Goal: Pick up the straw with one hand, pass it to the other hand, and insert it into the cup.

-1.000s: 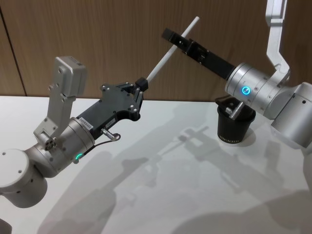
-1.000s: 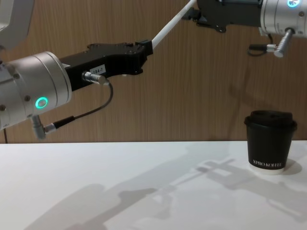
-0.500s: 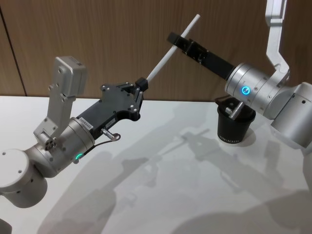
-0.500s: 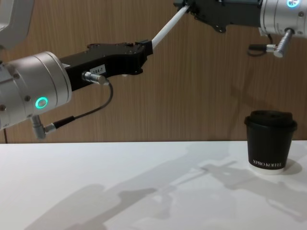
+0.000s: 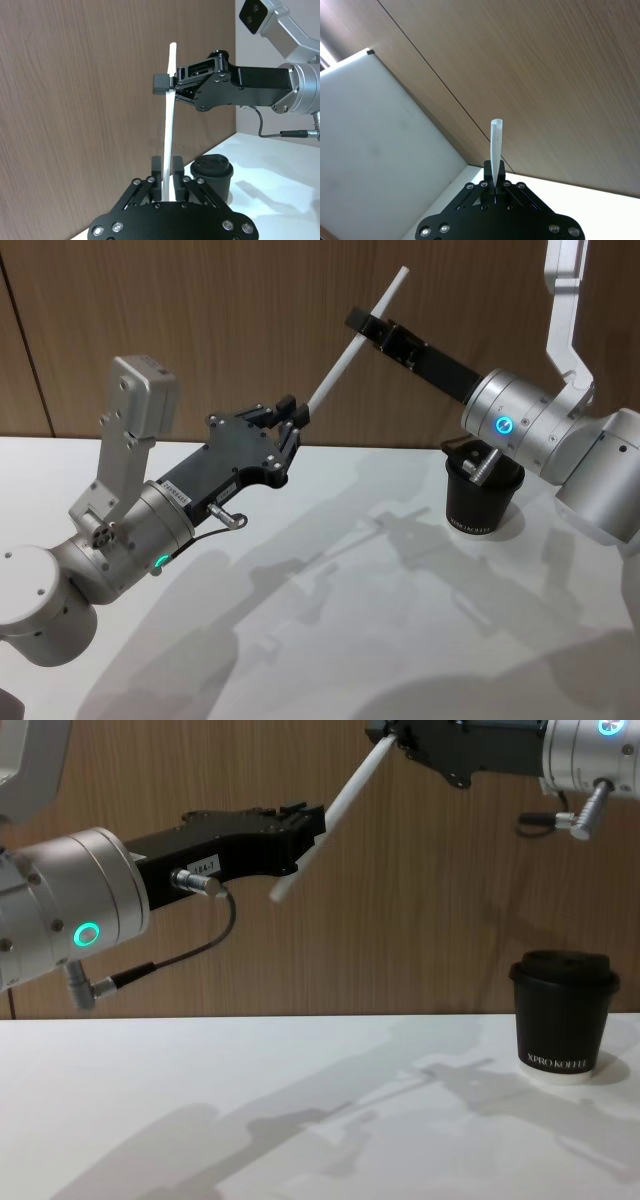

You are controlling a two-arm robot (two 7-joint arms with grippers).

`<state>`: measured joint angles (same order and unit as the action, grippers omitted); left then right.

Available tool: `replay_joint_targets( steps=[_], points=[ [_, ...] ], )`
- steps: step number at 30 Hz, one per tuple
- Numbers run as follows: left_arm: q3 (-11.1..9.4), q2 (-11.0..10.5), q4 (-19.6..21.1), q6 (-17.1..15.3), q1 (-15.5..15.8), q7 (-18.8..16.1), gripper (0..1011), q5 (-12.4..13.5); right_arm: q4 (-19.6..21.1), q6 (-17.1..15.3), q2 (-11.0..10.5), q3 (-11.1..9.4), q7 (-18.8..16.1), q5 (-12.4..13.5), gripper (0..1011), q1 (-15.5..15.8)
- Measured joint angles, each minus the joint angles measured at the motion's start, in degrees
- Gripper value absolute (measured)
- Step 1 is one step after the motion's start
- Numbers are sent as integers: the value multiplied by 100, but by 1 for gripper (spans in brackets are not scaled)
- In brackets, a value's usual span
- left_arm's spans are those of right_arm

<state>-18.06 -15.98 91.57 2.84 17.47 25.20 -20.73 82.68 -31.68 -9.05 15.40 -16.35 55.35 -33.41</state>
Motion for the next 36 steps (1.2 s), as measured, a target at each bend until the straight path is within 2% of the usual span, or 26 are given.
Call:
replay_joint_targets(
  steps=[8,9,12,13,16,19,20,27,30,36],
  points=[
    [0,0,0,0,0,0,344,0,0,0,-3,9,2,0,6,0],
    [0,0,0,0,0,0,405,0,0,1,-5,12,2,0,6,-1],
    [0,0,0,0,0,0,463,0,10,8,-19,43,8,-19,6,-14],
    [0,0,0,0,0,0,530,0,15,14,-31,61,14,-46,6,-21],
    [0,0,0,0,0,0,633,0,37,28,-60,109,32,-104,6,-43],
    [0,0,0,0,0,0,693,-1,74,36,-108,186,59,-198,6,-80],
    [0,0,0,0,0,0,750,0,93,37,-133,225,74,-246,6,-101],
    [0,0,0,0,0,0,948,0,215,10,-284,432,165,-505,6,-219],
    [0,0,0,0,0,0,1002,0,277,-23,-360,529,216,-632,6,-284],
    [0,0,0,0,0,0,999,0,427,-125,-523,723,341,-866,6,-417]
  ],
)
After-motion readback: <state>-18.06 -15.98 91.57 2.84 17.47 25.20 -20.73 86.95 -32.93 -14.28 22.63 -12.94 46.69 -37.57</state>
